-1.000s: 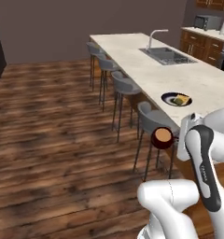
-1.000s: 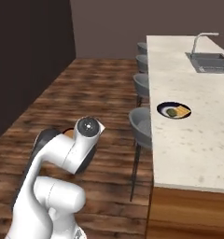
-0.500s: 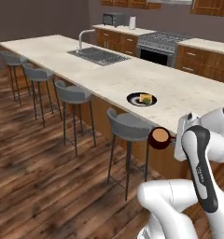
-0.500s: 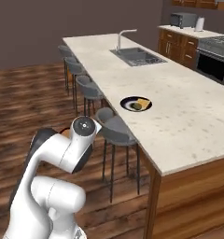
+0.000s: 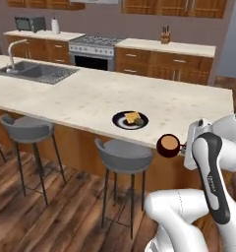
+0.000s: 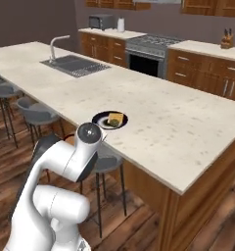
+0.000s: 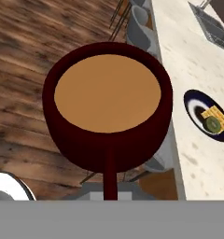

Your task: Pick up the brewed coffee from the coffee machine and place it next to the breakfast plate on the dining counter.

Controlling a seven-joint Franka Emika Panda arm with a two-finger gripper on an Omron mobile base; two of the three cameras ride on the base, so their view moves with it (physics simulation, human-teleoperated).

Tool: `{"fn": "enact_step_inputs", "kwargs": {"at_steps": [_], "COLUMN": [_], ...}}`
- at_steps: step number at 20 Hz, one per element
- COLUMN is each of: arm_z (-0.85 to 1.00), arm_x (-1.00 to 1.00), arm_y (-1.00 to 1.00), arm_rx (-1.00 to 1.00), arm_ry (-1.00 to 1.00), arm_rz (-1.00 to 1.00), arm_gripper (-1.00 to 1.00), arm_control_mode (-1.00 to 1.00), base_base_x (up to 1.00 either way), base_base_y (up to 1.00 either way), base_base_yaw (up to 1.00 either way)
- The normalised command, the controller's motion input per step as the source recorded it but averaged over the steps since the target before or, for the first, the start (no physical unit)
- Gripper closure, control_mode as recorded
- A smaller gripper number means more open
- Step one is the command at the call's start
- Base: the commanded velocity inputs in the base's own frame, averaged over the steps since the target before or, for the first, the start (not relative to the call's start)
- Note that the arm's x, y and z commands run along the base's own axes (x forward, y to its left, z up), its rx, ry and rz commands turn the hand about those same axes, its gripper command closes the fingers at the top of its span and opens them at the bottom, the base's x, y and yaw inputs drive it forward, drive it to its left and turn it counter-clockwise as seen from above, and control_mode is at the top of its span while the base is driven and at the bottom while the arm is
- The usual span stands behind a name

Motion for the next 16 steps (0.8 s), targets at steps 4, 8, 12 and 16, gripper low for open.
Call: {"fn": "enact_step_inputs", "kwargs": {"at_steps": [4,8,12,16], "arm_z": [0.00,0.00,0.00,0.00], "arm_x": [0.00,0.00,0.00,0.00], "arm_y": [0.00,0.00,0.00,0.00], "arm_rx": [0.00,0.00,0.00,0.00], "arm_ry": [0.00,0.00,0.00,0.00], "arm_rz": [0.00,0.00,0.00,0.00], "arm_gripper": [1.00,1.00,1.00,1.00], "arm_control_mode": [1.00,1.00,1.00,1.00], "base_base_x": [0.71,0.66,0.71,0.68], "base_base_y": [0.76,0.82,0.55,0.28], "base_base_yaw": [-0.66,-0.66,-0.63,-0.57]}}
